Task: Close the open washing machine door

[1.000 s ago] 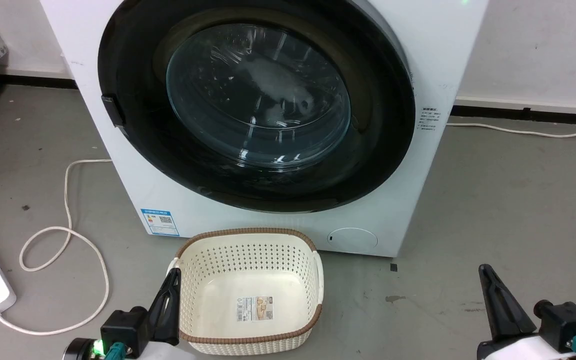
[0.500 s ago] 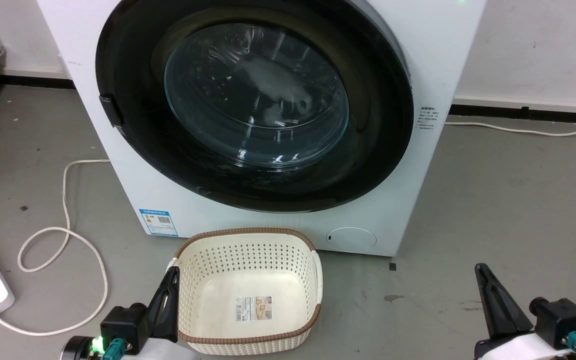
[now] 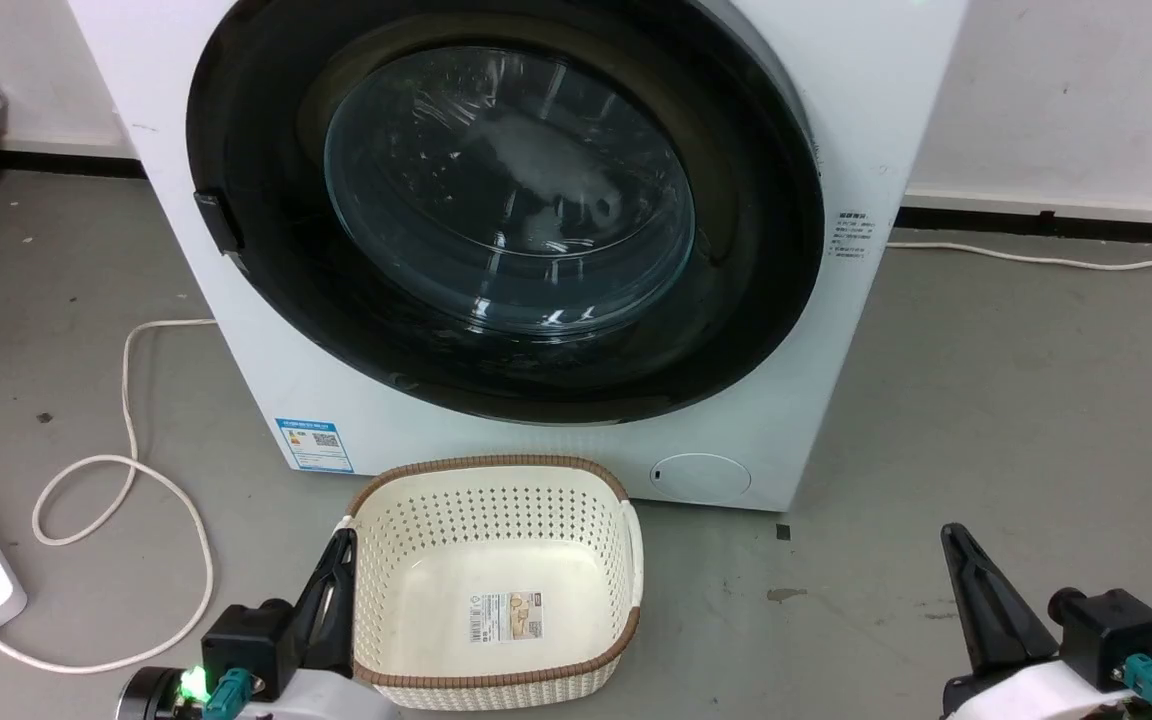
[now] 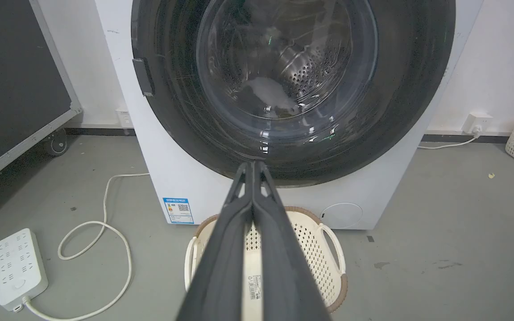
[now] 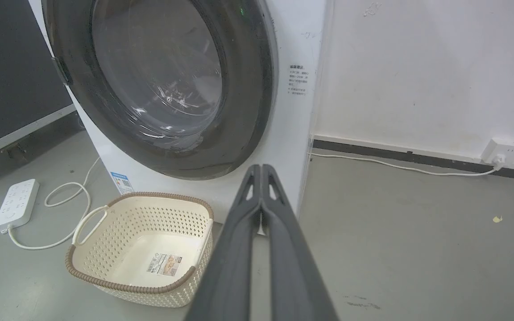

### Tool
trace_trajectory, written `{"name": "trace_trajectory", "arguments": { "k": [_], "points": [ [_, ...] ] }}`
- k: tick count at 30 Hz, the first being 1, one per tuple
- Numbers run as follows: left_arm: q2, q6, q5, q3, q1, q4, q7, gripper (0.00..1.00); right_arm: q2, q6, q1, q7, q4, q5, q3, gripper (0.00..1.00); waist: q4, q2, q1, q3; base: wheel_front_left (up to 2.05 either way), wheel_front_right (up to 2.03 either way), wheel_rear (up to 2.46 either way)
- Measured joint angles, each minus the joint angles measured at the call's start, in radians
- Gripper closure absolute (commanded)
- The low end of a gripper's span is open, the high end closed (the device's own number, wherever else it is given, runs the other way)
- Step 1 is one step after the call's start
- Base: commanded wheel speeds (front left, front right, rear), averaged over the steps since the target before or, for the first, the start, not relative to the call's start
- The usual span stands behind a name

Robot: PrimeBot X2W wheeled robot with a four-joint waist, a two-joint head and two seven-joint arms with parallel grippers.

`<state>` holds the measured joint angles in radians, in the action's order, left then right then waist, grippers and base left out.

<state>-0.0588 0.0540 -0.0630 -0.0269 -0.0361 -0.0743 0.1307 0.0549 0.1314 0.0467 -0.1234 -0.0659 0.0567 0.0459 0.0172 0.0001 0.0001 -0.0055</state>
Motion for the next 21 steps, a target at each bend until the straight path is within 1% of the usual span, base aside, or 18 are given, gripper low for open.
{"name": "trace_trajectory", "arguments": {
  "k": [21],
  "points": [
    [0.003, -0.020, 0.019, 0.010, 0.012, 0.026, -0.051, 1.00, 0.000, 0.000, -0.013, 0.048, 0.021, -0.021, -0.018, 1.00, -0.007, 0.0000, -0.0001, 0.002, 0.00, 0.00, 0.00]
  ]
}}
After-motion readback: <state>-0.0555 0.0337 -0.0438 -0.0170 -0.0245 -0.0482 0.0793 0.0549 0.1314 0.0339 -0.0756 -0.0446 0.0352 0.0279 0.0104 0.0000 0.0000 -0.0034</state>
